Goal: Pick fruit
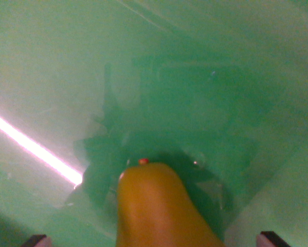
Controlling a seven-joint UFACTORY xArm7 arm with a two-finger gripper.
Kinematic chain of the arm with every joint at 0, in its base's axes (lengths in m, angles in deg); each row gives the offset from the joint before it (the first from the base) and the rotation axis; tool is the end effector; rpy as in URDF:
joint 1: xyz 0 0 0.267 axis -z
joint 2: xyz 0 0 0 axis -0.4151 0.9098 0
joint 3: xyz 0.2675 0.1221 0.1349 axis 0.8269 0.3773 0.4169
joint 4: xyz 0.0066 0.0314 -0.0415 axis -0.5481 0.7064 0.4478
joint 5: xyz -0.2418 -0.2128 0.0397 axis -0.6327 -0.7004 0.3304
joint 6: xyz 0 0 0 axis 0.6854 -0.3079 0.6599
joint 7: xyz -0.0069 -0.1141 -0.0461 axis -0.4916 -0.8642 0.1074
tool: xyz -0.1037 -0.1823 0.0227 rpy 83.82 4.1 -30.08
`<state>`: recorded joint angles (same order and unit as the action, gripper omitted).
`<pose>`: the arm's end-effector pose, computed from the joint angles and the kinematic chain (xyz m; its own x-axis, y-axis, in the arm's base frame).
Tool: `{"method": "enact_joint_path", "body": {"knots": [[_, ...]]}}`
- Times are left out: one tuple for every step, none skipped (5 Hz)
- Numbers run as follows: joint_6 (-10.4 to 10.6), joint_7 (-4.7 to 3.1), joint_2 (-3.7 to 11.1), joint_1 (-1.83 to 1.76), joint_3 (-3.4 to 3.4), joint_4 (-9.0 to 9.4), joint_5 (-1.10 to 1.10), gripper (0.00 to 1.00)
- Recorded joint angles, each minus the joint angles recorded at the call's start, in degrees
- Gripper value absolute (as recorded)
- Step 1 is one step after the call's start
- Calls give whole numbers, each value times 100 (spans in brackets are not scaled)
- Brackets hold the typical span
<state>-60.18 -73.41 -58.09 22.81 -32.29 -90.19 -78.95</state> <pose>0.3593 -0.0244 0.0457 0.8255 0.5384 -0.1695 0.5435 -0.8392 -0.0185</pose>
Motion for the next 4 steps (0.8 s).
{"method": "enact_joint_path", "body": {"knots": [[0,0,0,0,0,0,0,0],[75,-49,8,5,-12,75,-4,0],[75,-49,8,5,-12,75,-4,0],[111,-72,12,8,-18,112,-6,0]]}}
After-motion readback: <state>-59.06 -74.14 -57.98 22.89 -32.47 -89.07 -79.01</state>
